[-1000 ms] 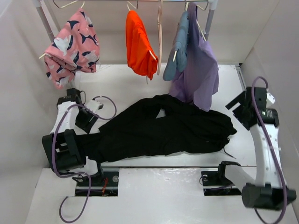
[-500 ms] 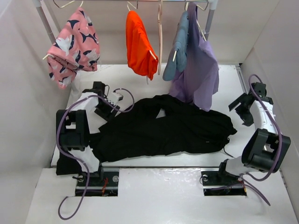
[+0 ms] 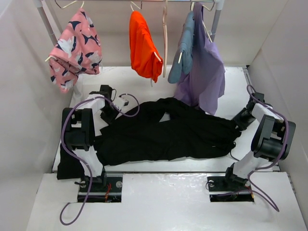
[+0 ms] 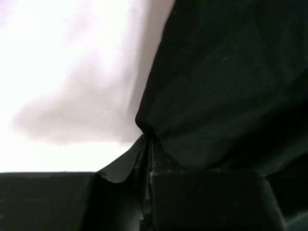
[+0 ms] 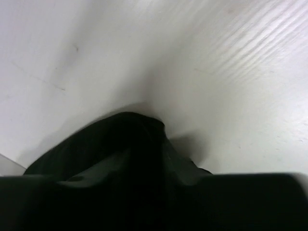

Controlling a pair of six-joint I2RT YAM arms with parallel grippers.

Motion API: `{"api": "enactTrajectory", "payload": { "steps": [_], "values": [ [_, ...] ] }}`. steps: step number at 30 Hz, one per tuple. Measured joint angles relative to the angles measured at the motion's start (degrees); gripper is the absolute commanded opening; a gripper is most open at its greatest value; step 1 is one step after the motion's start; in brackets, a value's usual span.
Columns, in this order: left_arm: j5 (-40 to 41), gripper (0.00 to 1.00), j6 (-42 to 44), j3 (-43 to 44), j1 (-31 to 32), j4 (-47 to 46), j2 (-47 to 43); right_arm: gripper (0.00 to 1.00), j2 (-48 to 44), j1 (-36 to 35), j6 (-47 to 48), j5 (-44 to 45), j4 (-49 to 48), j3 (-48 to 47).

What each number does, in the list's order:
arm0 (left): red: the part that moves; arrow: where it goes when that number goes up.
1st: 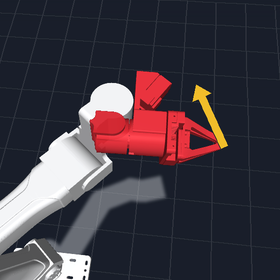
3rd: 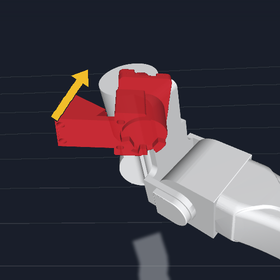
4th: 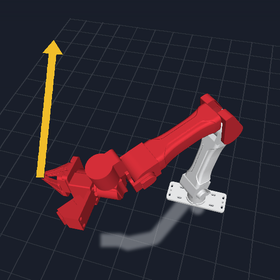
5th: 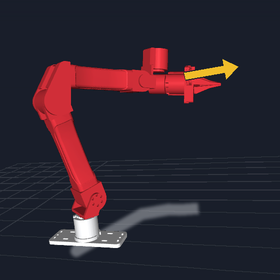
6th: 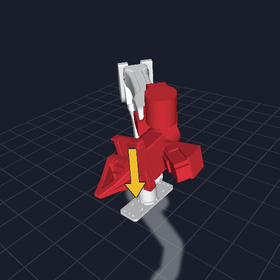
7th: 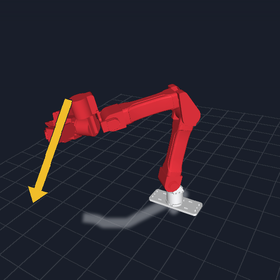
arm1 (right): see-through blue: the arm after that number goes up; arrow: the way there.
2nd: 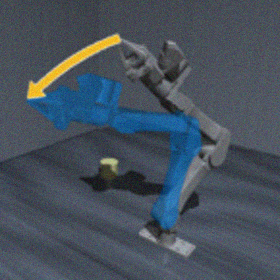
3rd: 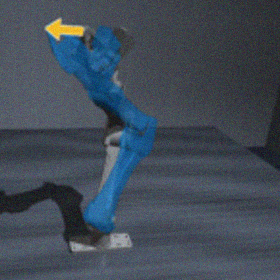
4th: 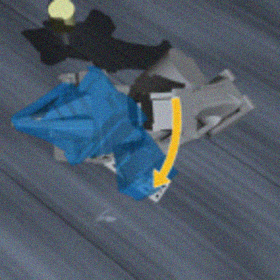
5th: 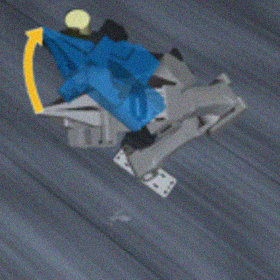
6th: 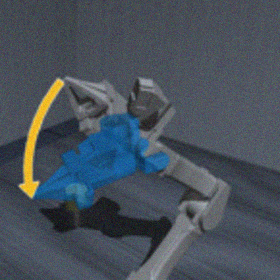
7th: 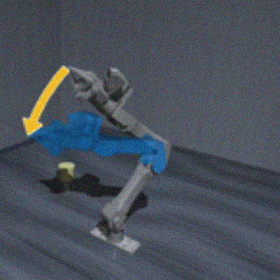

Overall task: Place the trousers on the hanger
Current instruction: Flatten out the trousers at the center of the board, then fold the trousers at the center of the board.

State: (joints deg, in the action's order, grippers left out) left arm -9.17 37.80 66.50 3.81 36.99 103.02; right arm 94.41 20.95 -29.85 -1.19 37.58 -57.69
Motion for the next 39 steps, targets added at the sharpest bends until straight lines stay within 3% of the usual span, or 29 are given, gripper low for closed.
{"api": "enactTrajectory", "payload": {
  "steps": [2, 11, 18, 26, 30, 36, 37, 39],
  "values": [
    [0.1, 0.00, -0.2, 2.1, -0.7, 1.1, 1.0, 0.00, 0.4, 0.1, 0.4, -2.0, -0.9, 0.6],
    [5.5, 0.00, -0.9, 21.3, -5.6, 5.3, -1.5, 0.00, -0.3, 1.5, 4.4, -1.4, 2.0, -3.9],
    [10.2, 0.00, -0.5, 22.5, -5.8, 5.4, -8.5, 0.00, -5.8, 1.5, 7.9, 3.7, 4.7, -13.9],
    [13.2, 0.00, 0.3, 23.2, -5.9, 5.5, -9.5, 0.00, -10.2, -0.9, 9.1, 6.8, 7.4, -13.8],
    [12.5, 0.00, 0.7, 30.5, -6.2, 6.3, -9.9, 0.00, -10.4, -6.7, 9.2, 11.9, 7.4, -13.7],
    [11.4, 0.00, 2.5, 31.9, -4.9, 2.4, -17.4, 0.00, -10.6, -10.6, 9.0, 17.0, 7.4, -13.4],
    [11.5, 0.00, 3.0, 30.8, -4.5, 2.1, -18.7, 0.06, -11.0, -11.0, 9.0, 18.4, 7.3, -13.1],
    [12.4, 0.00, 4.1, 27.2, -4.2, 1.1, -21.1, 0.32, -12.5, -12.5, 9.0, 20.6, 7.2, -11.9]
  ]
}}
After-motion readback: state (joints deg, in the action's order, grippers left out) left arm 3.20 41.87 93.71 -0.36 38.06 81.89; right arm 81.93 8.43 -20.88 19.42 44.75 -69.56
